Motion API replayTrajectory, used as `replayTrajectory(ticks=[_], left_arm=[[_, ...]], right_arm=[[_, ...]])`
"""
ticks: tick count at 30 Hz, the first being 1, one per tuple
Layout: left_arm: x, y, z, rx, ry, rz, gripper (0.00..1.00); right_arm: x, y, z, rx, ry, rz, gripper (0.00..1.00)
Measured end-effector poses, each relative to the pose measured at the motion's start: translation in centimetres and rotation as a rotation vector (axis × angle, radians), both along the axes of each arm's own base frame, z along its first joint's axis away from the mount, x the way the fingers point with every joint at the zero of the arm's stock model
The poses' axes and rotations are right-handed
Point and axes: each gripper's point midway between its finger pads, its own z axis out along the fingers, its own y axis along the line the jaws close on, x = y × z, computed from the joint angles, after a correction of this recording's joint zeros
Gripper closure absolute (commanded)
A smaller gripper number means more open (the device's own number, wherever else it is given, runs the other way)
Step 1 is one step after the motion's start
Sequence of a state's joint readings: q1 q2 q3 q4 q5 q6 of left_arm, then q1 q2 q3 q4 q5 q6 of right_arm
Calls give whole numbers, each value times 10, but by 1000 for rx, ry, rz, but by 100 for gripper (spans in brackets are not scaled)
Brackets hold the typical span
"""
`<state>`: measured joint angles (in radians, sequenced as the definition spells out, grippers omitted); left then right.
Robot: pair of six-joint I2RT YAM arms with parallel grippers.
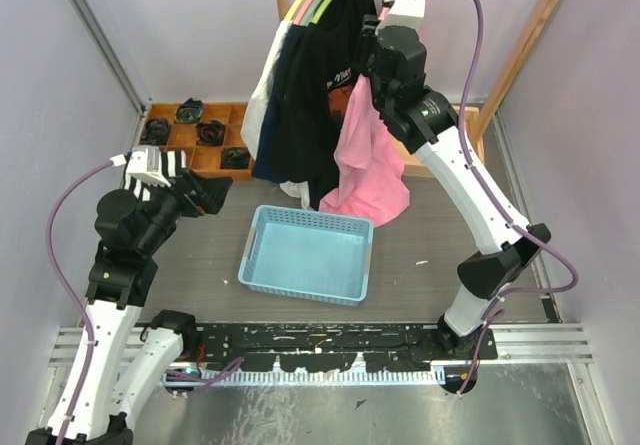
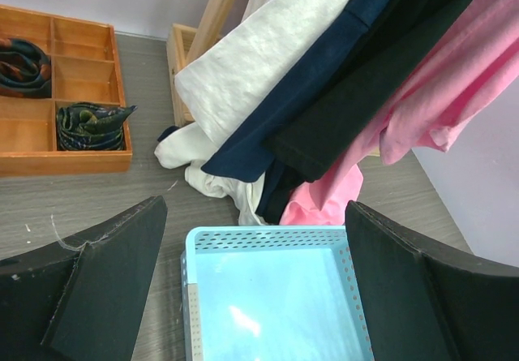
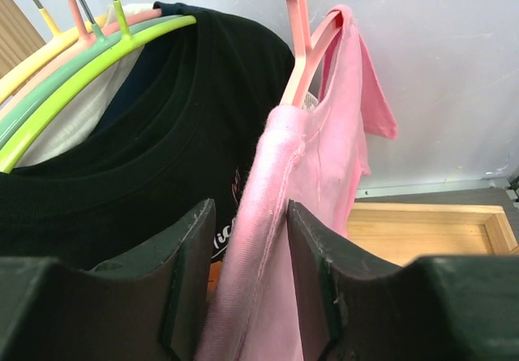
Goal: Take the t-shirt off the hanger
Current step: Pick up the hanger from the clothesline.
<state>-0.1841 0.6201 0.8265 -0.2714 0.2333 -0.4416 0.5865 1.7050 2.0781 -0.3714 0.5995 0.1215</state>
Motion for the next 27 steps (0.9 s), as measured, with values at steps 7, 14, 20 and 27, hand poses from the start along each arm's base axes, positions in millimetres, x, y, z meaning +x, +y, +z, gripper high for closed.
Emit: replayTrajectory(ticks=[7, 14, 20, 27], left_arm=[[0, 0, 0, 4, -1, 0, 1], [0, 0, 5, 3, -11, -1, 1], [-2, 0, 14, 0, -29, -5, 1], [-6, 0, 18, -2, -45, -6, 1]], right_arm=[[-6, -2, 10, -4, -58, 26, 99], [-27, -10, 45, 16, -162, 62, 99], [-46, -18, 67, 37, -230, 83, 92], [-44, -11, 73, 48, -209, 112, 46]])
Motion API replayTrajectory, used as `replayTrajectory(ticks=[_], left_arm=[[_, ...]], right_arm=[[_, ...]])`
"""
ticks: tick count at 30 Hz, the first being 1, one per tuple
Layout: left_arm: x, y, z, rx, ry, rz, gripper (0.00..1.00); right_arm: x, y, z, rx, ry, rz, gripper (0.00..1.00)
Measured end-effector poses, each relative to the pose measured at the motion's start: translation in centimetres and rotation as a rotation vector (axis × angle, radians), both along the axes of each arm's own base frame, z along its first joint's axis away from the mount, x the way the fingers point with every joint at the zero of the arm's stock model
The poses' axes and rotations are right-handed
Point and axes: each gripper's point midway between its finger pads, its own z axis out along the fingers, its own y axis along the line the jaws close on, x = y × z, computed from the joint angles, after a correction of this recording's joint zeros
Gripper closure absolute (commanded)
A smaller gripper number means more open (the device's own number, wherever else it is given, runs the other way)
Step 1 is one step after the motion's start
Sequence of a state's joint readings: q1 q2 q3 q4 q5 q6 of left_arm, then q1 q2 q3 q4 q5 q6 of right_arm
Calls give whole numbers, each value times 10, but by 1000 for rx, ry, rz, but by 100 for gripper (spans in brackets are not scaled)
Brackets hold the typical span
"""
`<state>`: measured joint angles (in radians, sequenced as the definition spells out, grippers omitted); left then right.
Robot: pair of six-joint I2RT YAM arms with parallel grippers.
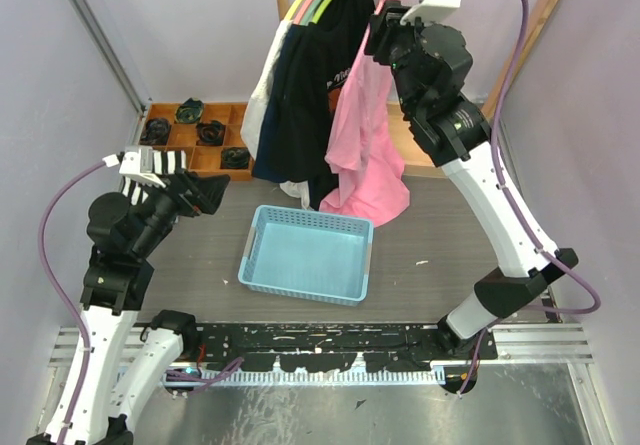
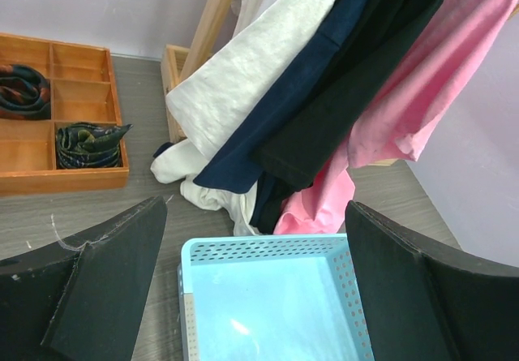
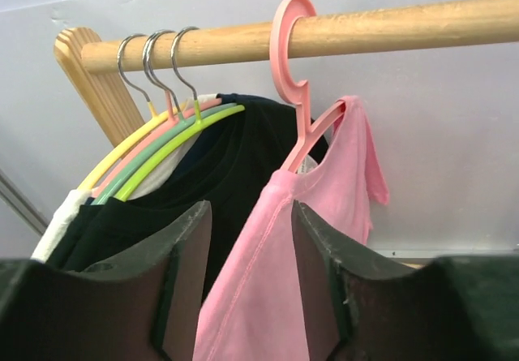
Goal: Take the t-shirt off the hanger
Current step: Pick up the hanger from the clothesline.
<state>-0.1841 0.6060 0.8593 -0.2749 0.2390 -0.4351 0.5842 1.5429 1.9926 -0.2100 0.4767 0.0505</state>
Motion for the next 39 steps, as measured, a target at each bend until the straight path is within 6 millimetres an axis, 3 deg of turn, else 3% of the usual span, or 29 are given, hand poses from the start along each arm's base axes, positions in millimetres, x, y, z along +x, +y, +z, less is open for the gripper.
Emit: replayTrajectory(ticks=[5, 16, 24, 28, 34, 39], left_arm=[[-3, 0, 3, 2, -9, -4, 1], [-6, 0, -2, 22, 1, -11, 2], [-5, 1, -2, 39, -6, -11, 2], [-5, 1, -2, 40, -6, -11, 2], [-5, 1, -3, 40, -3, -11, 2], [-5, 0, -3, 40, -4, -13, 2]], right_arm=[[11, 12, -11, 12, 62, 22, 40], [47, 41, -76, 16, 244, 30, 39], [58, 39, -94, 6, 292, -26, 43], [59, 33, -95, 3, 292, -58, 50], [60, 23, -99, -15, 298, -95, 69], [58, 13, -99, -25, 299, -119, 77]])
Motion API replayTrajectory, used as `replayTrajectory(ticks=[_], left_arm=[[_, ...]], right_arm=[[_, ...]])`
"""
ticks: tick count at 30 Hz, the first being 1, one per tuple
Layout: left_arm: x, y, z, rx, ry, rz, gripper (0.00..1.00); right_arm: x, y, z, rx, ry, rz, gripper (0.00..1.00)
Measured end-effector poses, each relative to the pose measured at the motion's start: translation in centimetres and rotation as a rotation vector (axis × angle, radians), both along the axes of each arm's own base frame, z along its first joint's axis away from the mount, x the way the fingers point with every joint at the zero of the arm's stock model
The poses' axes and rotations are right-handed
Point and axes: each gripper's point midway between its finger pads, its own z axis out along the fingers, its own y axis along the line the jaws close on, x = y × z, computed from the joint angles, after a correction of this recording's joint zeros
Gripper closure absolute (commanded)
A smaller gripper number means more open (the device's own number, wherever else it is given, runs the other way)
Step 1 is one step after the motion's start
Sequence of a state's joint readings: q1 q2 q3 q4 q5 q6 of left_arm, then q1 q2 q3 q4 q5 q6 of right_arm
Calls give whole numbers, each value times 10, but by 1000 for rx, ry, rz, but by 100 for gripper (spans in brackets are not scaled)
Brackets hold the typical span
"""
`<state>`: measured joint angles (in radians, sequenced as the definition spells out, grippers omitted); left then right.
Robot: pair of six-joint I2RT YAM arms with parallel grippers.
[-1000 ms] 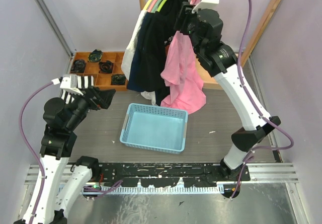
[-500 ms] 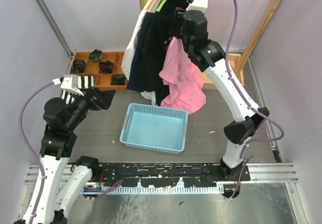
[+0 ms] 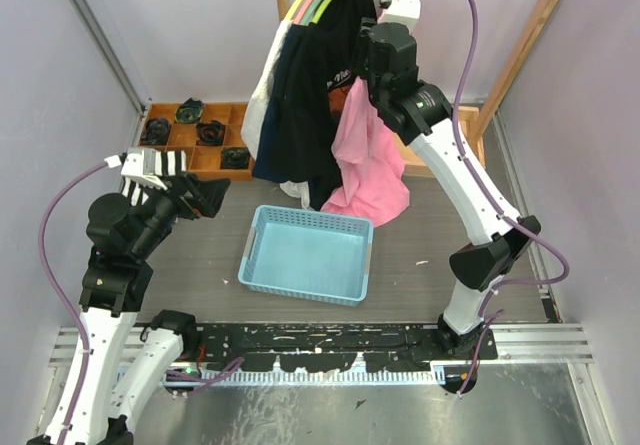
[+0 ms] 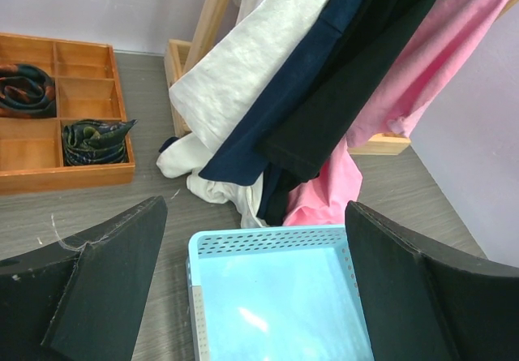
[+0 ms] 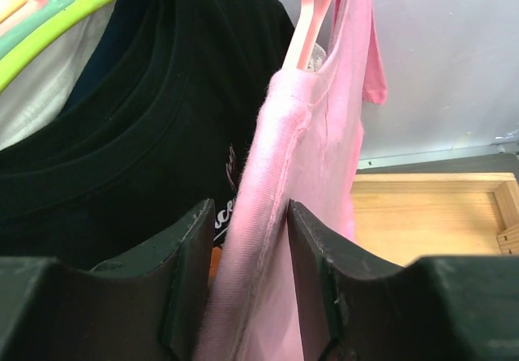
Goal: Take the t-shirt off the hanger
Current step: Pick up the hanger from the clothesline.
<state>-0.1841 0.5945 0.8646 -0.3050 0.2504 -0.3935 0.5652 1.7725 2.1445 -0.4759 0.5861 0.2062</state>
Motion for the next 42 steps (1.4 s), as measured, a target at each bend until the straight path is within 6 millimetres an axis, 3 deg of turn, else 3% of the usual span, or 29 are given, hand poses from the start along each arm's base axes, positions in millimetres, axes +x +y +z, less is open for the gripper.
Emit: replayTrajectory(ticks=[1, 3, 4, 11, 21, 32, 33, 36, 42], left_arm=[[0, 0, 0, 0, 1, -1, 2], [0, 0, 0, 0, 1, -2, 2], [0, 0, 0, 0, 1, -3, 2], [0, -1, -1, 0, 4, -5, 2], [0, -1, -1, 0, 4, -6, 2], [0, -1, -1, 0, 4, -6, 2], [0, -1, -1, 0, 4, -6, 2], [0, -1, -1, 0, 4, -6, 2], [0, -1, -1, 0, 4, -6, 1]], right_arm=[[-1, -2, 1, -3, -1, -3, 77], [-3, -5, 1, -11, -1, -8, 55], [-3, -7, 2, -12, -2, -10, 52], [-7, -19, 8, -18, -13, -35, 41], [-8, -24, 10, -17, -17, -43, 47], [-11, -27, 13, -15, -24, -45, 72], [-11, -28, 13, -16, -25, -47, 72], [-13, -31, 15, -20, -27, -51, 52], [-14, -36, 17, -24, -31, -59, 46]])
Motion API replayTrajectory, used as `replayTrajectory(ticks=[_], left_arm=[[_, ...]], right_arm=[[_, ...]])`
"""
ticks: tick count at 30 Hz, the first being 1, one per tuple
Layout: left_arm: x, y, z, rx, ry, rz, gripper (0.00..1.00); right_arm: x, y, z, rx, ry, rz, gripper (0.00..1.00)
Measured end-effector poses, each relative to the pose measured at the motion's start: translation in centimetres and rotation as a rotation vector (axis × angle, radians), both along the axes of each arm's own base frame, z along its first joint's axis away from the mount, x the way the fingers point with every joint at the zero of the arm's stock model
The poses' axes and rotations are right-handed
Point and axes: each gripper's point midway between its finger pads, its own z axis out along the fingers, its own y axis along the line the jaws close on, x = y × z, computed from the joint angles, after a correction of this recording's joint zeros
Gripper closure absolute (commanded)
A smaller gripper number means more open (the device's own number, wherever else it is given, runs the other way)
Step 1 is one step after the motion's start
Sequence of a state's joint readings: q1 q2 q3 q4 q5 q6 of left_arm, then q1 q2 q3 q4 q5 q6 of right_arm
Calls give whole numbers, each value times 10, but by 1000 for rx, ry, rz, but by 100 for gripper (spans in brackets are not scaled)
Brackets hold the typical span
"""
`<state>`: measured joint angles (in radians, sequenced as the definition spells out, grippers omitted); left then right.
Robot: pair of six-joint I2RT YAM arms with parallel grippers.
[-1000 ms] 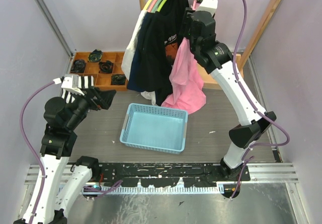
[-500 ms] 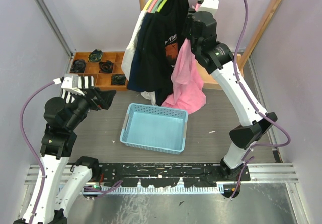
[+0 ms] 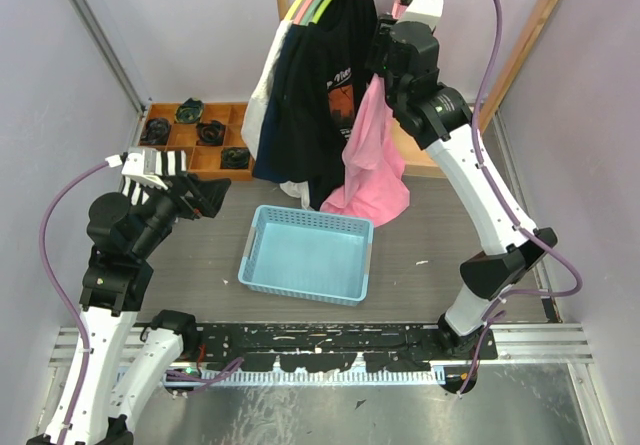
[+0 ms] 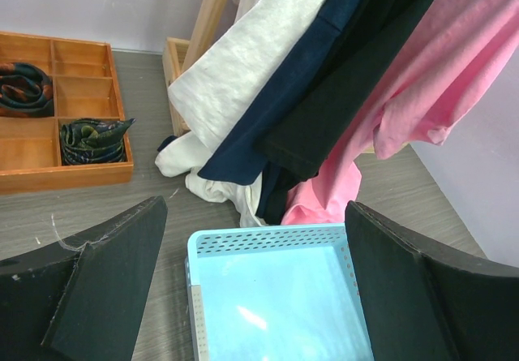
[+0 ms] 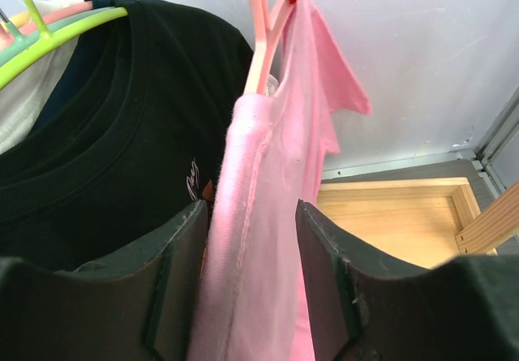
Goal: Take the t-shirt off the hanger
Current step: Pick up the hanger from the clothesline.
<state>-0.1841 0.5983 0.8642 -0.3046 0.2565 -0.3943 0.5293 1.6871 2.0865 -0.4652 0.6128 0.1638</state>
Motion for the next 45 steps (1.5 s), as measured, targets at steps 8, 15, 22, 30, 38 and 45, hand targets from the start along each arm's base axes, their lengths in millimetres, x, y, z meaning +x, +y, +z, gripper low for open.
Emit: replayTrajectory(ticks=[8, 15, 22, 30, 38, 45], left_arm=[[0, 0, 0, 0, 0, 0, 1], [0, 0, 0, 0, 0, 0, 1], [0, 0, 0, 0, 0, 0, 1], [0, 0, 0, -1, 1, 0, 1], [0, 0, 0, -4, 1, 1, 1], [-2, 0, 16, -17, -27, 1, 1]], right_arm=[[-6, -7, 9, 9, -16, -7, 58], [-6, -9, 8, 8, -15, -10, 77], [-6, -10, 8, 5, -11, -10, 99], [-5, -11, 7, 3, -23, -7, 100], [-11, -15, 11, -23, -80, 13, 100], [-19, -19, 22, -41, -124, 26, 100]])
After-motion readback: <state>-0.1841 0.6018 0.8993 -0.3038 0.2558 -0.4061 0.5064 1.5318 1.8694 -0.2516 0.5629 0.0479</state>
